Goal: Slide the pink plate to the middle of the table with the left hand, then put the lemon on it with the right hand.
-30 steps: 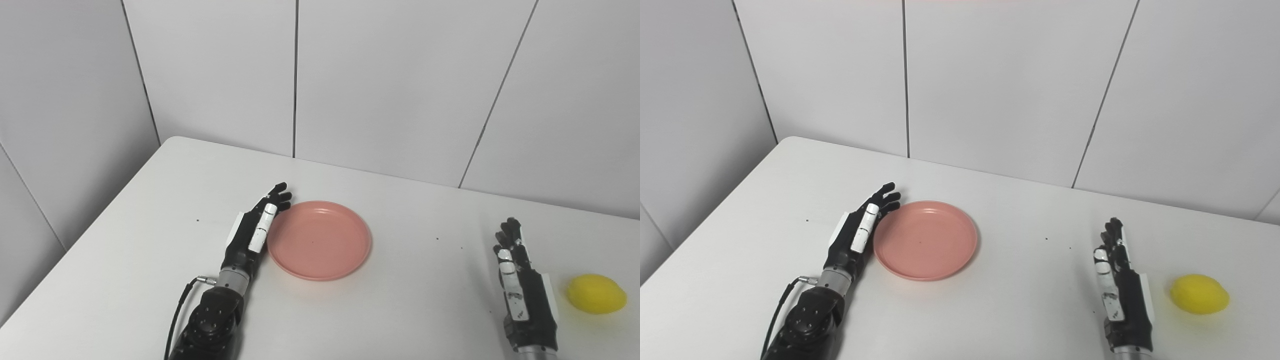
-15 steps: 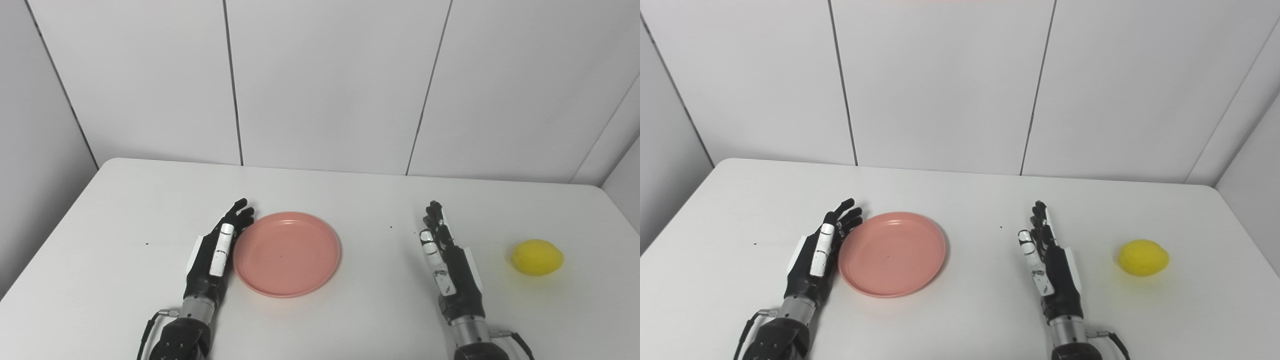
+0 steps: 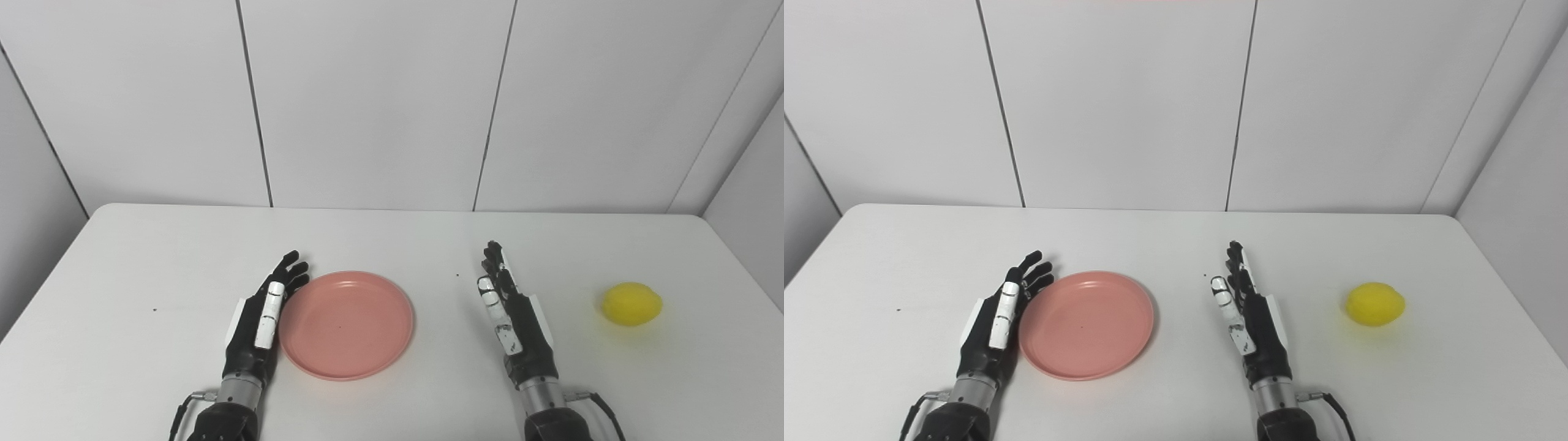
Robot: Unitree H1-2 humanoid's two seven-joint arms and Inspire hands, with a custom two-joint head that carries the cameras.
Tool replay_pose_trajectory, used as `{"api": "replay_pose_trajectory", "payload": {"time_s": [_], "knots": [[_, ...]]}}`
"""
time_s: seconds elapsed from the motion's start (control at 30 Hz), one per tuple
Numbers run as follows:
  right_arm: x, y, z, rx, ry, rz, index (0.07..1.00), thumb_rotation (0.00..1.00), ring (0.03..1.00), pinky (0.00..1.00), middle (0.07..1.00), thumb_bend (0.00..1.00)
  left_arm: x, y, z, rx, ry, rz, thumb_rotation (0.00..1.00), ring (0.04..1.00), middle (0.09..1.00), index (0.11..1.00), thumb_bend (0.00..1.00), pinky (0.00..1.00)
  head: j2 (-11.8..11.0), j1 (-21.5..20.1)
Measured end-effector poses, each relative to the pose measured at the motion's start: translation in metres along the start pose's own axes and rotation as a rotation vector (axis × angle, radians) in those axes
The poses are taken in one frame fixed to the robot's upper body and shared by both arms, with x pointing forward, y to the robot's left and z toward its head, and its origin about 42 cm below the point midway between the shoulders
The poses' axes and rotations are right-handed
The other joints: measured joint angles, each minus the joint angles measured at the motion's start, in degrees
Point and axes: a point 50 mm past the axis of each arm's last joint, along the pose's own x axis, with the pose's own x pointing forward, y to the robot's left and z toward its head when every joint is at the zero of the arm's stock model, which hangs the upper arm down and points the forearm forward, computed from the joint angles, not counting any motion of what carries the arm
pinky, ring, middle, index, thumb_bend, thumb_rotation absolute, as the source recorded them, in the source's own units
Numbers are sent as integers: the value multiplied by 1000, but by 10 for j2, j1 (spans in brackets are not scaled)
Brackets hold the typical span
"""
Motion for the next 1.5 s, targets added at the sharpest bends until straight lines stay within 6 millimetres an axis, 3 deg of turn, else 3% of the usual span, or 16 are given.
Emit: {"api": "replay_pose_trajectory", "payload": {"time_s": [0.4, 0.9, 1.17, 1.33, 1.4, 1.5], "knots": [[0, -2, 0, 4, 3, -2, 1000, 903, 1000, 1000, 1000, 591, 1, -18, -1, -13, 1, -22, 1000, 918, 907, 900, 638, 965, 8, 19], [-1, -5, 3, 5, -9, -10, 1000, 893, 1000, 1000, 1000, 573, 0, -39, -2, -28, -8, -39, 1000, 903, 902, 893, 620, 900, 15, 15], [0, -18, 13, -29, -46, -56, 1000, 924, 994, 994, 1000, 507, 6, -57, -2, -13, -43, -72, 1000, 900, 901, 892, 647, 881, 15, 13], [2, -35, 26, -155, -61, -97, 993, 933, 963, 952, 985, 511, 7, -64, -2, -7, -51, -76, 1000, 901, 898, 889, 641, 879, 18, 11], [3, -44, 31, -210, -57, -126, 952, 786, 936, 888, 945, 539, 7, -65, -2, -8, -51, -75, 1000, 903, 899, 890, 643, 883, 18, 11], [3, -58, 40, -250, -54, -178, 907, 644, 883, 779, 894, 590, 7, -66, -2, -9, -50, -72, 1000, 903, 902, 895, 643, 885, 18, 7]]}}
